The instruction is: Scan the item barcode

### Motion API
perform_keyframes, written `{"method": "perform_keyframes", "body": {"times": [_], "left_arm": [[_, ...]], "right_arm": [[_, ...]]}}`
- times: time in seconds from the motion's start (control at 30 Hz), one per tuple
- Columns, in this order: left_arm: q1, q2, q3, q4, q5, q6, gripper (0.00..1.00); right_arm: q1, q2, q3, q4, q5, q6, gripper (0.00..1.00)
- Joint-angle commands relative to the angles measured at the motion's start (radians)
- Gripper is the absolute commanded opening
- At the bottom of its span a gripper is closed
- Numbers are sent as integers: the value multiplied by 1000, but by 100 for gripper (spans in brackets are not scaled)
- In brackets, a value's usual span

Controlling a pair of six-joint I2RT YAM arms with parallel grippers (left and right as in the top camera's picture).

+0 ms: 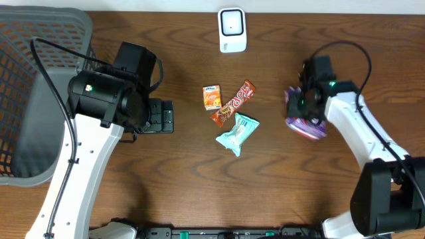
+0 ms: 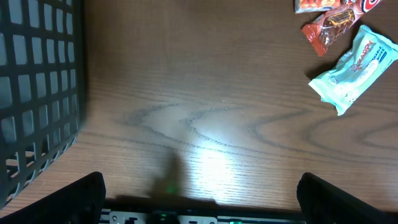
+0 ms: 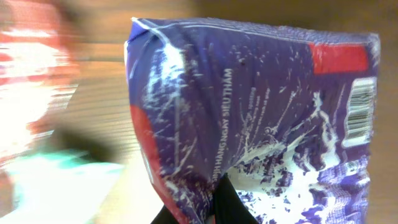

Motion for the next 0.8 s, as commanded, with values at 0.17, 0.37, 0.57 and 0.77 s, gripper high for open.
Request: {"method": "perform_keyframes", "body": {"times": [0.17,0.37,0.57,0.77], "left_arm": [[5,3,-3,-3,-6,-2,98],[5,3,-3,-3,-6,-2,98],[5,3,-3,-3,-6,-2,98],[5,3,-3,-3,-6,-2,98]], "right_arm": [[-8,-27,97,37,-723,-104,1],[-11,-16,0,119,-818,-29,1],[-79,-16,-187,339,-985,80,1],[-232,-16,-248,344,-957,43,6]]}}
